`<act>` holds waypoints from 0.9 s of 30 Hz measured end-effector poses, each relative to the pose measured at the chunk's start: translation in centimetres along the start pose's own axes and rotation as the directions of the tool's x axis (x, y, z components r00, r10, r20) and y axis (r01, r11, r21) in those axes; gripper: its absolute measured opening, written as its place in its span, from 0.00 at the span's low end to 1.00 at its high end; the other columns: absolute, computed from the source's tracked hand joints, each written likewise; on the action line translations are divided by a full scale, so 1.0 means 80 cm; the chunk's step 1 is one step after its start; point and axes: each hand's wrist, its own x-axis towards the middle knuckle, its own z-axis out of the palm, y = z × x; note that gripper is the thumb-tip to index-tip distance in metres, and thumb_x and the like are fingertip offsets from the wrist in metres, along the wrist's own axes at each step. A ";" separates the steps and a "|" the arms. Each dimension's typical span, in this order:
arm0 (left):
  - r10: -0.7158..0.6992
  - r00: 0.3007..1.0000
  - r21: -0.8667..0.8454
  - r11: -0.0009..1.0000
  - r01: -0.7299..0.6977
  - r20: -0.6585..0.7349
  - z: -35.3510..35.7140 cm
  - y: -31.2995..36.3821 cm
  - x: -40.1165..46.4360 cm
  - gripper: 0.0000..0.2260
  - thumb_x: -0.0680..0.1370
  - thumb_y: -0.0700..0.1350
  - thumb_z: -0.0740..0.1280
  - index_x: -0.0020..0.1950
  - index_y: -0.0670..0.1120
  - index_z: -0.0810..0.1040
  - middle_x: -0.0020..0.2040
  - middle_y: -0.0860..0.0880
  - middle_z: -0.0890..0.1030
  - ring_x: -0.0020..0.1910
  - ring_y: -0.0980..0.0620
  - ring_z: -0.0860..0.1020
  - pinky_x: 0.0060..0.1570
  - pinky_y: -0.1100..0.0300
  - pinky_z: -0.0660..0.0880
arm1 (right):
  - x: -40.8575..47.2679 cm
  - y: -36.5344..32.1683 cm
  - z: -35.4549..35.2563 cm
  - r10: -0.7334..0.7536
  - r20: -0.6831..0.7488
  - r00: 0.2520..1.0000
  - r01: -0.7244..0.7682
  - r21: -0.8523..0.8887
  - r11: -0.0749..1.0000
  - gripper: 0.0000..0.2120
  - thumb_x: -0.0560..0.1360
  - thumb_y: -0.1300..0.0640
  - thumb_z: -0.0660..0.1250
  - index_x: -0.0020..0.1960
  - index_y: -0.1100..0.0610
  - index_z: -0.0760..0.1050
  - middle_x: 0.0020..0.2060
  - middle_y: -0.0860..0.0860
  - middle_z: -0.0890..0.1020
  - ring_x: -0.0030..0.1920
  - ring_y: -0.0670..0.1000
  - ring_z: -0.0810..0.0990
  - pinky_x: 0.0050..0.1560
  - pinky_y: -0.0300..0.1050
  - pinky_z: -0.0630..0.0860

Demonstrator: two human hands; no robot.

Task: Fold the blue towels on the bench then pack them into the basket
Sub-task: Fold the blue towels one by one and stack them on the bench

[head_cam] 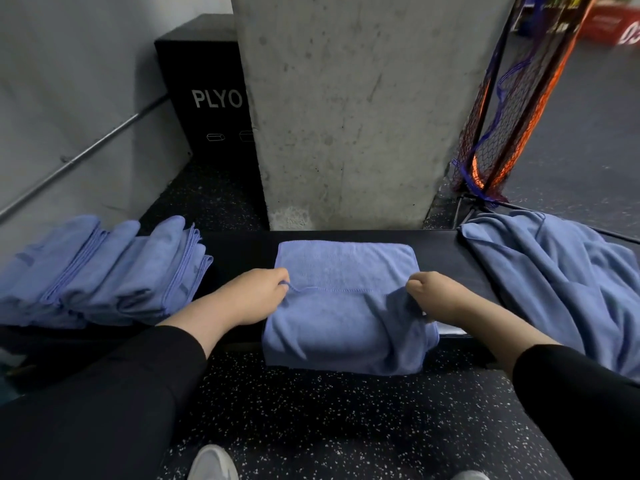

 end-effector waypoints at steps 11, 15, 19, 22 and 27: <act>-0.176 0.928 -0.844 0.497 -0.203 -0.327 -0.037 -0.005 0.014 0.12 0.79 0.46 0.63 0.37 0.54 0.80 0.33 0.56 0.77 0.36 0.55 0.73 0.42 0.54 0.68 | 0.011 0.006 -0.032 0.152 -0.226 0.962 0.155 0.914 0.375 0.15 0.72 0.64 0.58 0.32 0.54 0.77 0.26 0.50 0.67 0.29 0.48 0.62 0.30 0.44 0.56; -0.291 0.856 -0.676 0.732 -0.089 -0.428 -0.032 -0.008 0.052 0.08 0.81 0.46 0.63 0.45 0.50 0.81 0.40 0.47 0.82 0.40 0.51 0.75 0.42 0.55 0.70 | 0.049 0.005 -0.026 0.268 -0.354 0.896 0.160 0.821 0.549 0.09 0.72 0.57 0.58 0.42 0.58 0.77 0.32 0.54 0.76 0.34 0.53 0.72 0.35 0.48 0.68; -0.239 0.908 -0.453 0.889 0.062 -0.344 -0.005 -0.012 0.091 0.08 0.83 0.44 0.61 0.52 0.46 0.80 0.43 0.45 0.83 0.42 0.47 0.79 0.39 0.57 0.71 | 0.084 0.019 -0.003 0.165 -0.385 0.908 0.051 0.493 0.869 0.08 0.79 0.57 0.60 0.50 0.56 0.77 0.40 0.52 0.80 0.44 0.54 0.76 0.43 0.48 0.70; -0.182 0.935 -0.270 0.958 0.098 -0.306 0.010 -0.021 0.103 0.09 0.83 0.46 0.60 0.51 0.48 0.78 0.41 0.48 0.82 0.43 0.46 0.80 0.44 0.52 0.76 | 0.102 0.030 0.004 0.115 -0.382 0.917 0.002 0.291 0.957 0.08 0.80 0.58 0.59 0.54 0.57 0.75 0.47 0.56 0.81 0.46 0.55 0.74 0.44 0.45 0.65; -0.212 0.906 -0.277 0.954 0.112 -0.366 0.009 -0.028 0.119 0.09 0.83 0.47 0.60 0.51 0.49 0.79 0.41 0.50 0.82 0.44 0.48 0.79 0.40 0.54 0.73 | 0.124 0.033 0.002 0.117 -0.409 0.905 -0.031 0.211 0.977 0.10 0.80 0.56 0.57 0.57 0.56 0.74 0.54 0.61 0.82 0.55 0.61 0.79 0.47 0.46 0.66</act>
